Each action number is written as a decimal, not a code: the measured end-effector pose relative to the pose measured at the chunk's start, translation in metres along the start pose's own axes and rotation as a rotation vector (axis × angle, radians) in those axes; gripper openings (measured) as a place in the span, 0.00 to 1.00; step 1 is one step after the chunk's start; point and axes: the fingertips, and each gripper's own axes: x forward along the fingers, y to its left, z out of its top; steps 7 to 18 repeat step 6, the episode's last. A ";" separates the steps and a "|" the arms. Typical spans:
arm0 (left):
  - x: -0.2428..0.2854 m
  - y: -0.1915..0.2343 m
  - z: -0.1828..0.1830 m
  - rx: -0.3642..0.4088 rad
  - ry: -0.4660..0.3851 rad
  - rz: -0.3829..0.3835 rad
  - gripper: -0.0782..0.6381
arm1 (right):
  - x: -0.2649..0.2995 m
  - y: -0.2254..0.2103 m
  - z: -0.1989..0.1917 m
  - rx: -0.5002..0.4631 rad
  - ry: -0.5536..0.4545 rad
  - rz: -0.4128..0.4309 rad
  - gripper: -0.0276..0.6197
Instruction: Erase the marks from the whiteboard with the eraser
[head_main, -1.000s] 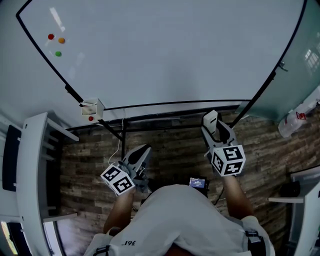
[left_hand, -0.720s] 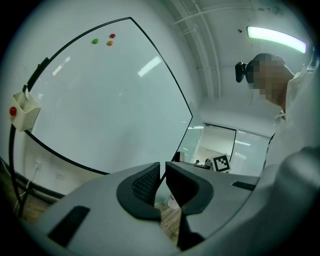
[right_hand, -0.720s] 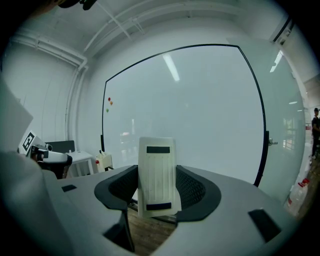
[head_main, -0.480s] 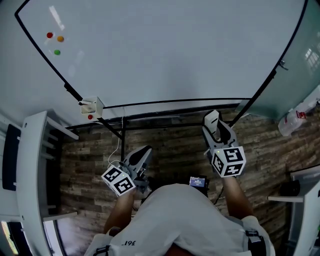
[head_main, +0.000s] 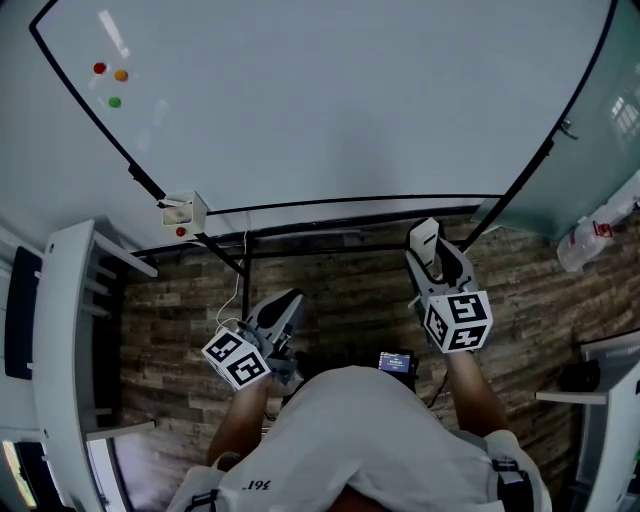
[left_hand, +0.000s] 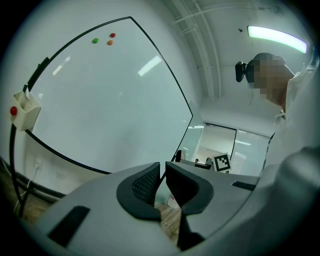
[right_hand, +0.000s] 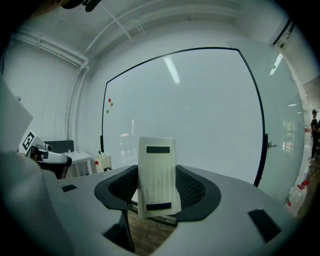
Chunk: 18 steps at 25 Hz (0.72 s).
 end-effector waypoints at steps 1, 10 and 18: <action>0.000 0.000 0.000 0.000 0.000 0.000 0.16 | 0.000 0.000 0.001 -0.001 -0.001 0.000 0.43; 0.000 -0.001 0.000 0.000 -0.001 -0.003 0.16 | -0.001 0.001 0.002 -0.009 -0.001 0.001 0.43; 0.000 -0.001 0.000 0.000 -0.001 -0.003 0.16 | -0.001 0.001 0.002 -0.009 -0.001 0.001 0.43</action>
